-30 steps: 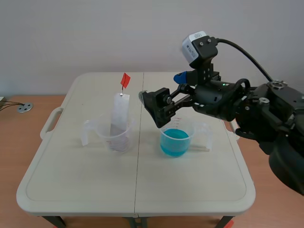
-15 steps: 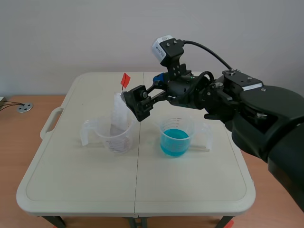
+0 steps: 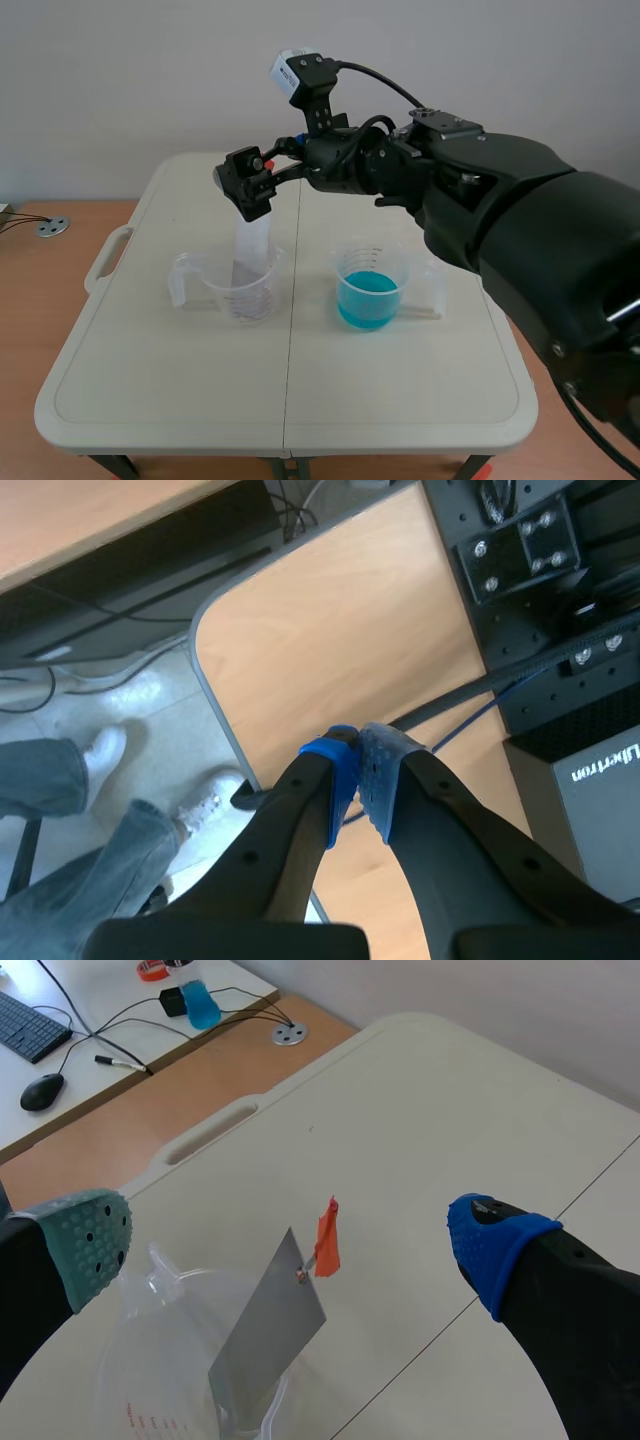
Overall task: Hold the metal plate by the orange handle, dip it into the blue solution, take it out and point at it, then put the plate back in the beaker on the left.
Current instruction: 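Lift the metal plate out of the left beaker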
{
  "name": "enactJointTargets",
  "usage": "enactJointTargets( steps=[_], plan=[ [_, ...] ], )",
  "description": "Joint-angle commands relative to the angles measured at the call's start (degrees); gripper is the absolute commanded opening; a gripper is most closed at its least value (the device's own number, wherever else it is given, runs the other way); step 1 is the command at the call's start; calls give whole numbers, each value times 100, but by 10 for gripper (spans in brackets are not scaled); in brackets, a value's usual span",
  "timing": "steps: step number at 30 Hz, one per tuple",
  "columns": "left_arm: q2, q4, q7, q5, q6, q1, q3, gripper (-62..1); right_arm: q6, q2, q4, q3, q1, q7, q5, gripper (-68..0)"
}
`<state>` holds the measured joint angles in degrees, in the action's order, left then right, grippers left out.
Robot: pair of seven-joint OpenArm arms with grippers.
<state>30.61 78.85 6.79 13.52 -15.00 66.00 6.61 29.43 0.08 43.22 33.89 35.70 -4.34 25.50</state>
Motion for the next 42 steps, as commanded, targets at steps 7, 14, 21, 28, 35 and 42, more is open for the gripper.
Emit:
enactJointTargets(
  steps=[7,14,21,28,35,42],
  plan=[
    [-44,59,74,37,-20,48,-28,-594,68,-186,-273,-7,323,63,63,-12],
    [-44,59,76,35,-20,48,-28,-594,66,-223,-273,-7,319,59,63,-160],
    [-44,59,76,35,-20,48,-28,-594,63,-234,-273,-7,319,61,66,-274],
    [-44,59,79,35,-20,48,-28,-594,63,-234,-273,-7,317,59,66,-387],
    [-44,59,76,35,-20,48,-28,-594,63,-234,-273,-7,317,11,66,-481],
    [-44,59,76,35,-20,48,-28,-594,63,-232,-273,-7,315,-184,66,-586]
  ],
)
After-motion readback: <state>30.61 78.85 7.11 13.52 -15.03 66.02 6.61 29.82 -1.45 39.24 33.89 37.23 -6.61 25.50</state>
